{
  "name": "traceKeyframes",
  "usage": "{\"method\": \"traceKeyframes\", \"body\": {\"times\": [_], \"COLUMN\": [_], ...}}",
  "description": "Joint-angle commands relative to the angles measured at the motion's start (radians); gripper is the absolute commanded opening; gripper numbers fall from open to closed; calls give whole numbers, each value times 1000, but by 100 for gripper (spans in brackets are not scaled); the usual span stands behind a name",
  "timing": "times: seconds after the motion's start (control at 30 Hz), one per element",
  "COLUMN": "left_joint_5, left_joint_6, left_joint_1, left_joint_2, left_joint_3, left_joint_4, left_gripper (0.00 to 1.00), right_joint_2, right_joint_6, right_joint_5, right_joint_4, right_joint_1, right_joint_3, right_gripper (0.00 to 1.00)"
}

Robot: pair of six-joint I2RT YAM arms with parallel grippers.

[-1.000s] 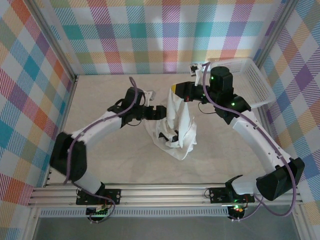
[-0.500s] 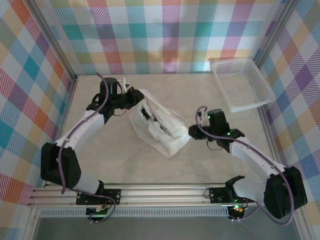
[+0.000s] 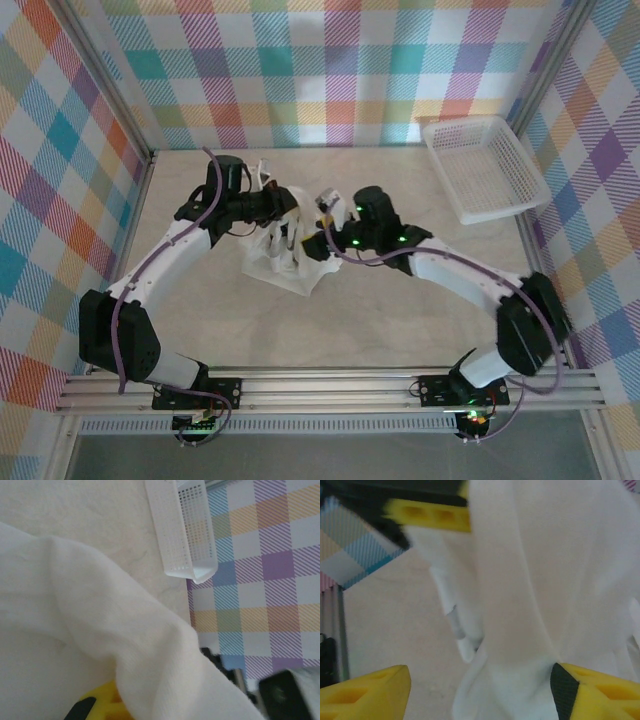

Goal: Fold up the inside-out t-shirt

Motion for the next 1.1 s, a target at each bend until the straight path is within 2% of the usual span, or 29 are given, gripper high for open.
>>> {"method": "traceKeyframes", "body": {"times": [0.0,0.03,0.07,0.1,0.13,0.17,0.2,0.23,0.3,0.4,0.47,0.6,0.7,0.8,0.87,0.93,1.0,1.07], "left_joint_5": [-39,-89,-161,-285,-438,-535,-562,-538,-445,-420,-446,-428,-344,-254,-275,-295,-279,-228], "left_joint_6": [18,58,112,200,289,347,399,437,478,503,515,562,546,530,507,446,396,366], "left_joint_1": [-4,6,18,30,37,48,68,94,120,124,124,125,122,101,80,69,56,23], "left_joint_2": [-31,-39,-47,-52,-56,-50,-32,-6,47,81,55,-88,-220,-354,-416,-440,-419,-376], "left_joint_3": [49,69,94,121,127,115,91,72,45,28,4,-83,-180,-310,-384,-442,-456,-454], "left_joint_4": [-65,-137,-223,-320,-372,-372,-338,-299,-224,-184,-176,-195,-211,-158,-108,-47,8,78], "left_gripper": [0,0,0,0,0,0,0,0,2,34,47,64,69,70,68,56,40,33], "right_joint_2": [104,111,104,82,50,23,-4,-24,-53,-86,-92,-64,-47,-30,-17,-3,6,8], "right_joint_6": [14,20,17,4,2,13,61,149,329,459,463,501,508,491,476,481,493,497], "right_joint_5": [101,97,55,-21,-127,-251,-405,-537,-658,-646,-626,-642,-641,-650,-661,-675,-678,-679], "right_joint_4": [39,3,-16,-27,-28,-11,36,123,322,471,474,505,506,469,435,428,424,412], "right_joint_1": [-2,-2,-4,-7,-13,-21,-37,-54,-85,-144,-173,-200,-210,-214,-213,-214,-214,-213], "right_joint_3": [71,96,104,101,89,76,59,36,-9,-69,-90,-101,-93,-68,-45,-25,-9,0], "right_gripper": [42,21,7,0,0,0,0,0,0,0,0,0,0,0,0,0,0,0]}}
